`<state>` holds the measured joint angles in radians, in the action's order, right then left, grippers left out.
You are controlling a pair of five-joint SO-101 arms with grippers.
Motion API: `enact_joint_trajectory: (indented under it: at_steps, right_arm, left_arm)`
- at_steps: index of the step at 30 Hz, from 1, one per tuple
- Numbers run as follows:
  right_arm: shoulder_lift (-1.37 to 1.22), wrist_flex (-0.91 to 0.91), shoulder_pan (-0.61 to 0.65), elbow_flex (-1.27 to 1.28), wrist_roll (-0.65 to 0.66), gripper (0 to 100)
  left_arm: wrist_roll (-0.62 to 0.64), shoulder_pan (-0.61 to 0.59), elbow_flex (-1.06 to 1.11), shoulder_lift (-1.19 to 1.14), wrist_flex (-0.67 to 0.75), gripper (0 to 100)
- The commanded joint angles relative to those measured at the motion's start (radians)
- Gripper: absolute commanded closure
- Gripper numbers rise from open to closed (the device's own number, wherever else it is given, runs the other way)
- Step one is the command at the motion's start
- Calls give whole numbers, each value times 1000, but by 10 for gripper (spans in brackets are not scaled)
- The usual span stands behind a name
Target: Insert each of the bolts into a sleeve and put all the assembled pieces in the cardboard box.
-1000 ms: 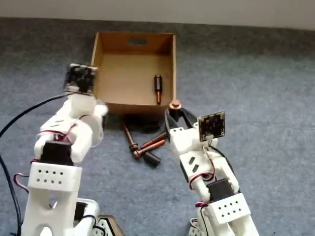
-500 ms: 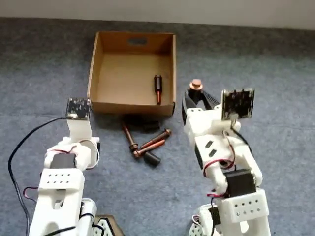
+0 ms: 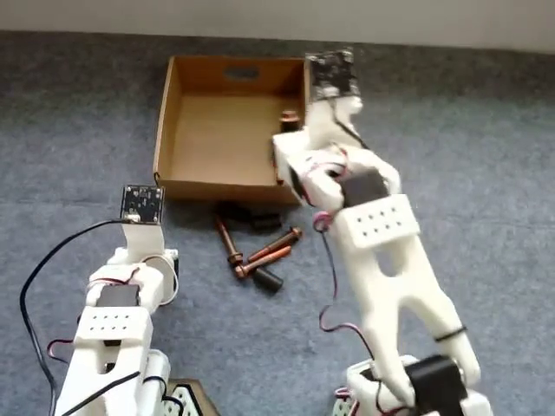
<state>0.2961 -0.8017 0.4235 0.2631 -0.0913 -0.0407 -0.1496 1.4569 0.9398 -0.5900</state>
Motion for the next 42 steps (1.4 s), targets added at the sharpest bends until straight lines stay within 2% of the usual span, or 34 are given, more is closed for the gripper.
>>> enact_joint_trajectory:
  at_steps: [1,23,27,36,42]
  right_arm:
    - [-107,2,36,-170,-8,993]
    - [-997,-16,36,-937,-26,993]
    - [-1066,-51,35,-1015,-147,993]
    - [-1096,-136,33,-1050,-26,993]
    - [-1098,-150,25,-1044,-26,993]
  left_arm:
    - [-9,-4,-2,-1,18,973]
    - [-9,-4,2,-1,18,973]
    - [-9,-2,2,-1,18,973]
    - [-9,-2,2,-1,18,973]
    - [-9,-2,4,1,18,973]
